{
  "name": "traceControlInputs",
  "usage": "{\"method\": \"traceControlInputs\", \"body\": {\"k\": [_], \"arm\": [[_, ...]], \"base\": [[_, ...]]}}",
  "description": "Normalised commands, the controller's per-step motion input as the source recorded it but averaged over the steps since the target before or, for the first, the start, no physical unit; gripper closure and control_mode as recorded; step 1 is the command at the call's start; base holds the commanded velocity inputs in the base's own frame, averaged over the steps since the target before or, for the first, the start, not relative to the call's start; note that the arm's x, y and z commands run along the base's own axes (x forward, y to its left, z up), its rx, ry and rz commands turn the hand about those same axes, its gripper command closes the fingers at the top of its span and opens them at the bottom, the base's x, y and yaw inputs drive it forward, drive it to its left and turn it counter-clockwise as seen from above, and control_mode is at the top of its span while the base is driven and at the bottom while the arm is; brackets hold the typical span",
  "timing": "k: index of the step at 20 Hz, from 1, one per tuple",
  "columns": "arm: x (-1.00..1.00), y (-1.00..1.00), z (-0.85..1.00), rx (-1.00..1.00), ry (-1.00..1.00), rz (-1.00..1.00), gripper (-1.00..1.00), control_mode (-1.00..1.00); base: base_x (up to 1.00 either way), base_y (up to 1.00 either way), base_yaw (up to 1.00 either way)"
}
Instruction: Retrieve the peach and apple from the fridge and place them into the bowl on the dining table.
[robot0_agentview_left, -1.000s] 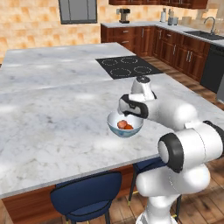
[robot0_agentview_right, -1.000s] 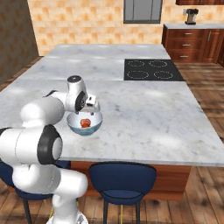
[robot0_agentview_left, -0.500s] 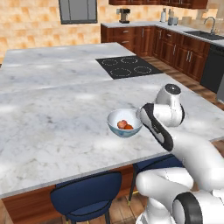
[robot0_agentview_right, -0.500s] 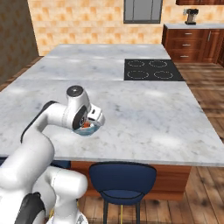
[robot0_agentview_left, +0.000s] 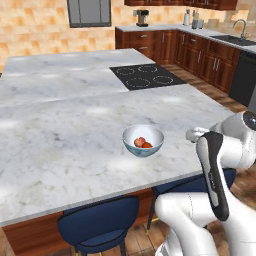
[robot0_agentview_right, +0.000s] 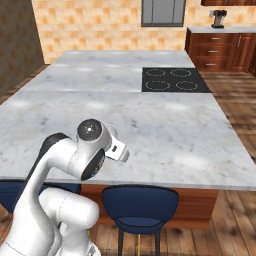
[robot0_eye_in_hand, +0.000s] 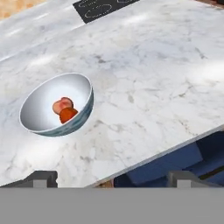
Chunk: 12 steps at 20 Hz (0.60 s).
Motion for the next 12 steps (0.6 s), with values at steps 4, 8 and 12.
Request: {"method": "traceControlInputs", "body": {"k": [4, 8, 12], "arm": [[-0.92, -0.57, 0.78, 0.07, -0.13, 0.00, -1.00, -1.00], [-0.36, -0.60, 0.31, 0.07, -0.05, -0.07, -1.00, -1.00], [-0.28, -0.62, 0.13, 0.08, 0.00, -0.09, -1.00, -1.00]], "base": [[0.00, 0.00, 0.00], [0.00, 0.00, 0.00], [0.00, 0.00, 0.00]]}}
